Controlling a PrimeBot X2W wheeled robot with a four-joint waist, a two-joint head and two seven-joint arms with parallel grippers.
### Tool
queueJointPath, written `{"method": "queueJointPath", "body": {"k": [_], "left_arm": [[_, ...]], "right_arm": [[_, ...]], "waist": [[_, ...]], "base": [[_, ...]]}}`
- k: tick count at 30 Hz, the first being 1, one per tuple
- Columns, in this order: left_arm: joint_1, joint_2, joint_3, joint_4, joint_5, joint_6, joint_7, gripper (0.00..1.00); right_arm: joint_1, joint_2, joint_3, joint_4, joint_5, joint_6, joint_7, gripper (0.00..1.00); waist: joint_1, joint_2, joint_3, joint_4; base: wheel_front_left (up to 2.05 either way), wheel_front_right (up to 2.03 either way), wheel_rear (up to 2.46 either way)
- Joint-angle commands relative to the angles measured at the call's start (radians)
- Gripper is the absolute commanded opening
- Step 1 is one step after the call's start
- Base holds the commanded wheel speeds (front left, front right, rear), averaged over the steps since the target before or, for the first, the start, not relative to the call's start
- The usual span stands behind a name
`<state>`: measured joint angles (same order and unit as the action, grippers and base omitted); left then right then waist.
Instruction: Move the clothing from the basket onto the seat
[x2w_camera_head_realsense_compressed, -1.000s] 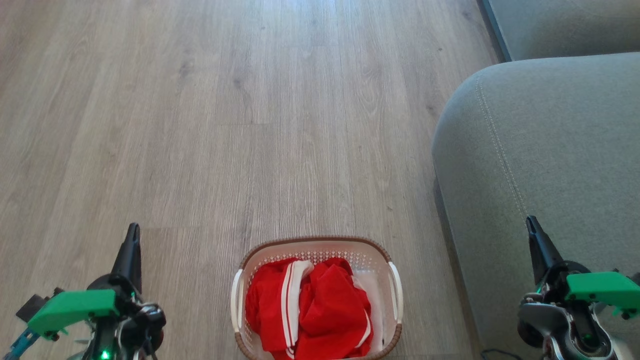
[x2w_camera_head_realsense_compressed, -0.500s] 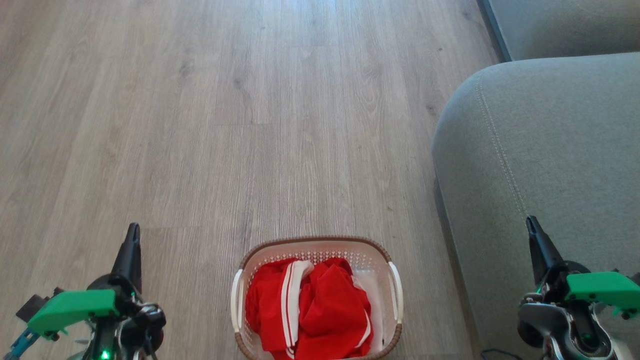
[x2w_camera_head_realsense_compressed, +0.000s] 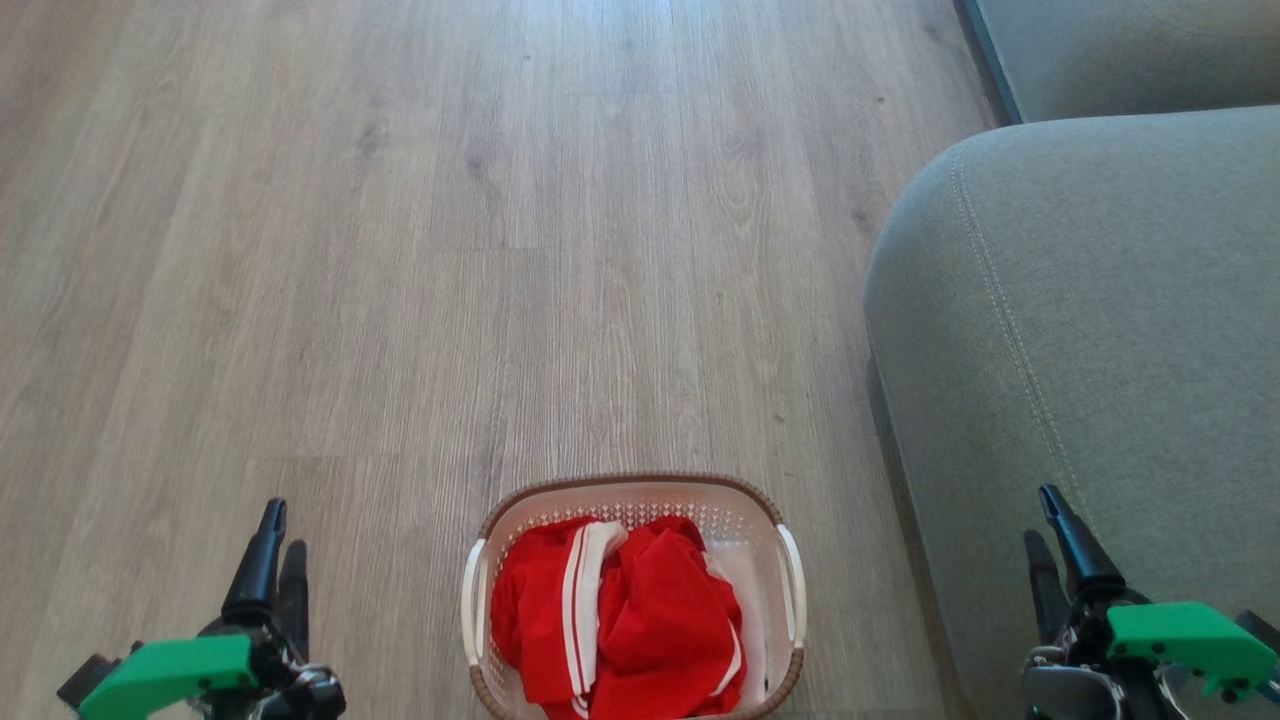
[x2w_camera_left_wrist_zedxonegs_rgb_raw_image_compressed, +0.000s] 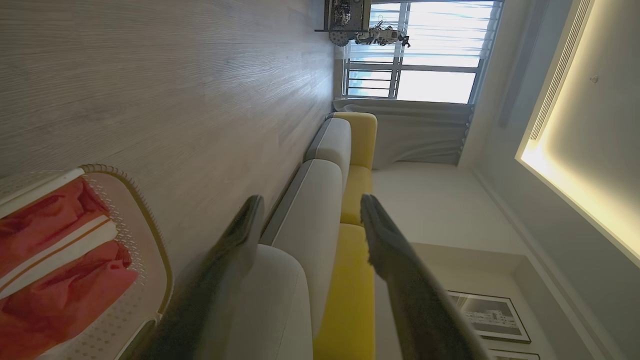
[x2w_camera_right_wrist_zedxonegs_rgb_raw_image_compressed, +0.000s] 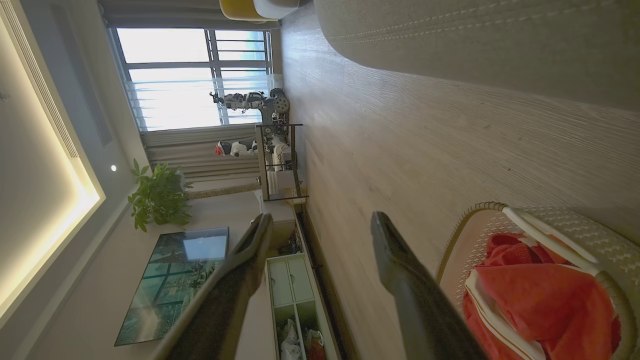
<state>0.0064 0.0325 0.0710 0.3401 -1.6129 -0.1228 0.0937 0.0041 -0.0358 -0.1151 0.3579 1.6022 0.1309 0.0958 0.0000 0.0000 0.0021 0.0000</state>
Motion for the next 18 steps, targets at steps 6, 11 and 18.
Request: {"method": "queueJointPath", "body": {"k": [6, 11, 18], "left_arm": [[-0.034, 0.009, -0.005, -0.059, 0.041, 0.005, -0.026, 1.00], [-0.033, 0.010, -0.006, -0.087, 0.090, 0.014, -0.040, 1.00], [-0.030, 0.010, -0.019, -0.129, 0.182, 0.035, -0.061, 1.00]], "right_arm": [[-0.043, -0.006, 0.011, -0.043, -0.029, 0.000, -0.025, 1.00], [-0.045, -0.006, 0.011, -0.056, -0.063, 0.000, -0.040, 1.00], [-0.046, -0.007, 0.016, -0.086, -0.137, 0.000, -0.061, 1.00]], "waist": [[0.0000, 0.0000, -0.001, 0.001], [0.0000, 0.0000, -0.002, 0.002], [0.0000, 0.0000, -0.002, 0.003]], "base": [[0.00, 0.00, 0.00], [0.00, 0.00, 0.00], [0.00, 0.00, 0.00]]}}
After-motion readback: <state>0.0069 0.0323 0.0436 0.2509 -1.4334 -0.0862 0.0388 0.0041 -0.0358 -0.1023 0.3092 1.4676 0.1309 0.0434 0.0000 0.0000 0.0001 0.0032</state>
